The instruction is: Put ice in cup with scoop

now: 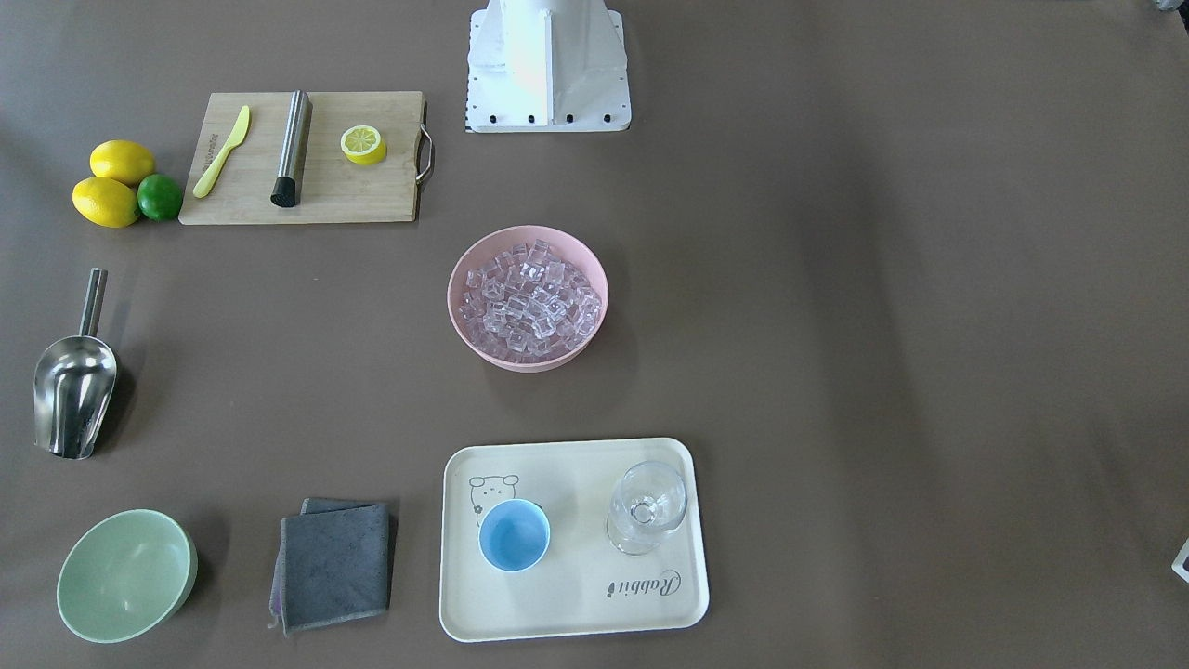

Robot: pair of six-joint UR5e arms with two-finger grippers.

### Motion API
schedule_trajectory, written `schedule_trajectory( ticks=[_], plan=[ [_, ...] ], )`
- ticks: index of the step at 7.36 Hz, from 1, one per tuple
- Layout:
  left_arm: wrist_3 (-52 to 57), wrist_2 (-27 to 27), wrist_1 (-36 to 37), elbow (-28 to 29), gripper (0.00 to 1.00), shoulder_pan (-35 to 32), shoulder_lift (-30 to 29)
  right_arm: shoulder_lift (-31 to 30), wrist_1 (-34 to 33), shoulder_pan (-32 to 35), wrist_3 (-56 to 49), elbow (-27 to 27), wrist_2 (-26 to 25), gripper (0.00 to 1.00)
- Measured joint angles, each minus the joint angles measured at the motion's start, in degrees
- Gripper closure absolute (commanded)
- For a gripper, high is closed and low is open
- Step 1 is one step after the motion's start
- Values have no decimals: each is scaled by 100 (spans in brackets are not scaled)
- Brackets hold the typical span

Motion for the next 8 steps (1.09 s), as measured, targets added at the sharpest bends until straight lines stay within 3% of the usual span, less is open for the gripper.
schedule_trajectory(
  ticks=[5,8],
  plan=[
    [50,25,-313,-1126,1,1069,131,31,0,0,-2,54,5,0],
    [825,78,-859,-1418,1,1940,169,202,5,0,7,106,-45,0]
  ],
)
